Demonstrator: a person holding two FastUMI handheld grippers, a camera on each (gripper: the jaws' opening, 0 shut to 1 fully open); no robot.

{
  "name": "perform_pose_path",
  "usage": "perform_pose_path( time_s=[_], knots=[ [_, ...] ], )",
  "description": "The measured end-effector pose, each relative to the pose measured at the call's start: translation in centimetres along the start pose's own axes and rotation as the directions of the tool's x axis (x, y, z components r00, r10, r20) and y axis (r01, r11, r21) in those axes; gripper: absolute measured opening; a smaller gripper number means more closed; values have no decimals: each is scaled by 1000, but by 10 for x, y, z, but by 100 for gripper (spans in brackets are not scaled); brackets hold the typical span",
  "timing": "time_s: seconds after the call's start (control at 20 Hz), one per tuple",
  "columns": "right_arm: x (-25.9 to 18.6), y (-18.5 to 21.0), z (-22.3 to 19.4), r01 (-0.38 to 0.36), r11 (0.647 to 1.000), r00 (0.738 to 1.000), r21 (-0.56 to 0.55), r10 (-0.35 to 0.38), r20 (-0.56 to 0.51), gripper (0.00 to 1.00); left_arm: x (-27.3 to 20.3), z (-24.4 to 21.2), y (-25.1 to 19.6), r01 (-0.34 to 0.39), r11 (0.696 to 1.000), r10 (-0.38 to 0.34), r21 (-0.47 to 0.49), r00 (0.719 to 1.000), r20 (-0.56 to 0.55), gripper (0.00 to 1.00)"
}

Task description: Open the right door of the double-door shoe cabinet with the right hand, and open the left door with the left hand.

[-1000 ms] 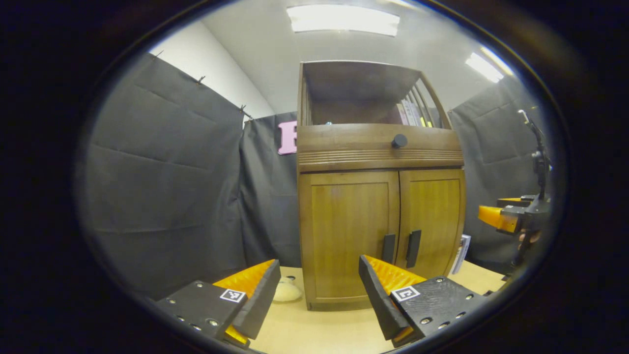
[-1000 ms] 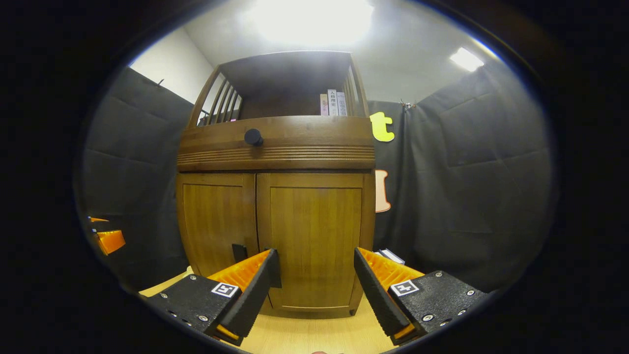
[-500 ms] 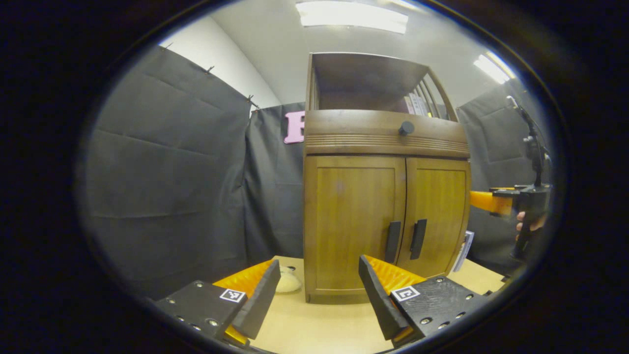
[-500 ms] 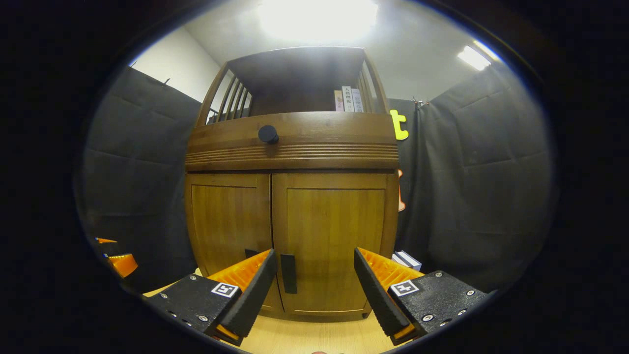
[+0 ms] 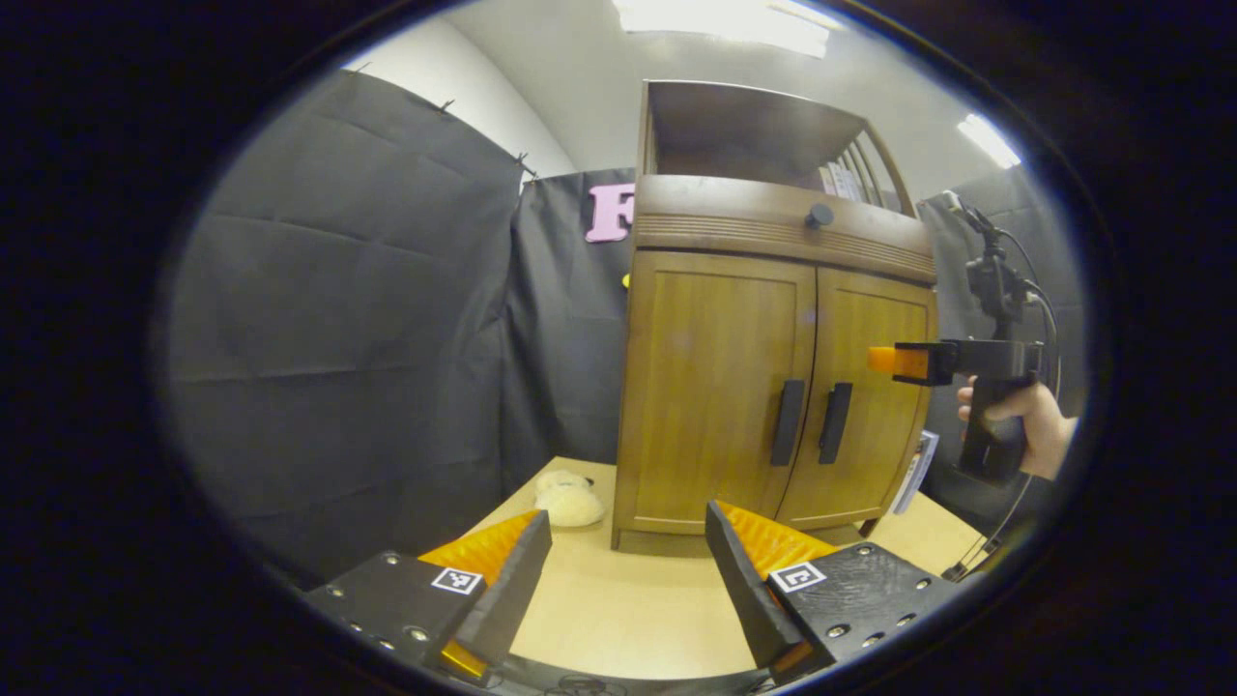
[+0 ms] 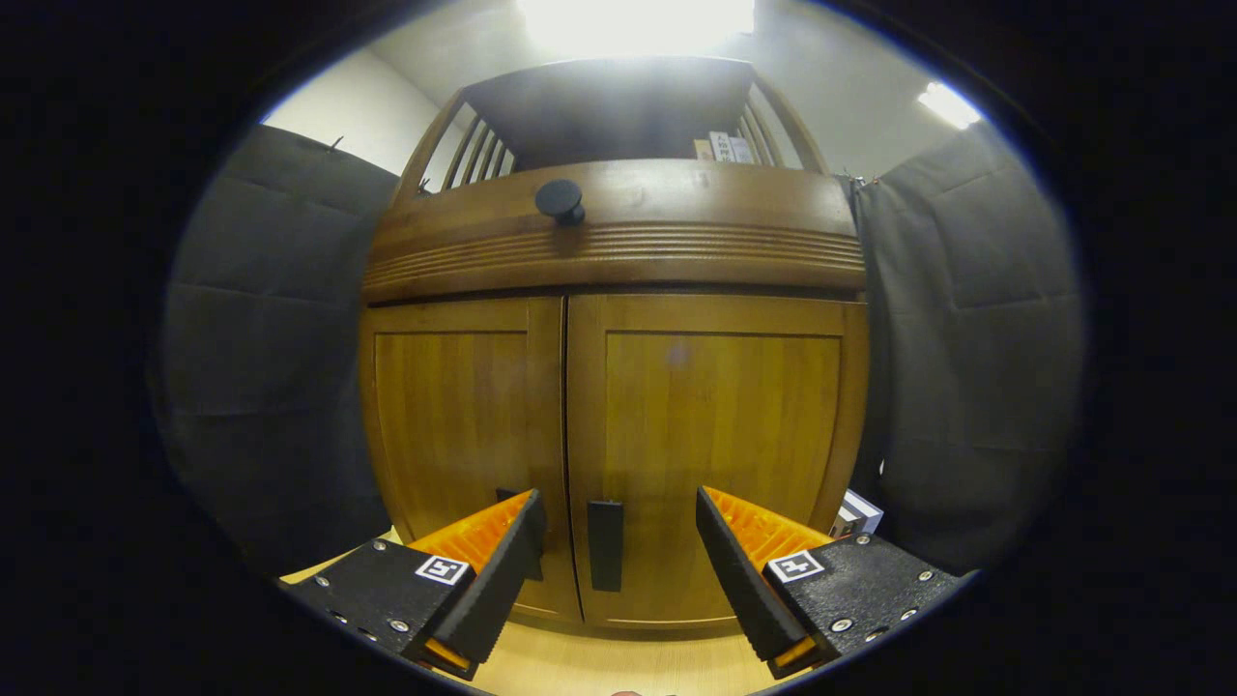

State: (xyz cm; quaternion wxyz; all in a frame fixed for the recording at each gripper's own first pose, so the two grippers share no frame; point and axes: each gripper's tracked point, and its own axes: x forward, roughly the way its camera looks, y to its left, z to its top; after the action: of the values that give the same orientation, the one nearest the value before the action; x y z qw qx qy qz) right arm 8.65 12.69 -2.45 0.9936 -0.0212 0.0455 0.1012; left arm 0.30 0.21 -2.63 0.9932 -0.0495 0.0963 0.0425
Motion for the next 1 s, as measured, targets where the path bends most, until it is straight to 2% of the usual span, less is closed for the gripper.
perform_pose_path(
  time_s=[0.45,0.8,0.9,0.95,1.0],
  knots=[
    [68,1,-52,5,1000,994,-31,-8,-111,96,-7,-13,12,-134,991,131,-29,987,-97,97],
    [94,-9,-86,-2,1000,986,8,4,-165,95,-6,-16,11,-154,988,153,6,979,-131,98],
    [97,-18,-92,0,1000,986,2,1,-167,86,-5,-15,11,-152,988,153,19,980,-128,98],
    [99,-23,-96,-4,1000,986,3,4,-169,72,-6,-15,11,-151,988,152,22,980,-128,98],
    [97,-28,-96,1,1000,986,5,0,-168,63,-7,-16,9,-150,988,151,22,979,-133,98]
  ],
)
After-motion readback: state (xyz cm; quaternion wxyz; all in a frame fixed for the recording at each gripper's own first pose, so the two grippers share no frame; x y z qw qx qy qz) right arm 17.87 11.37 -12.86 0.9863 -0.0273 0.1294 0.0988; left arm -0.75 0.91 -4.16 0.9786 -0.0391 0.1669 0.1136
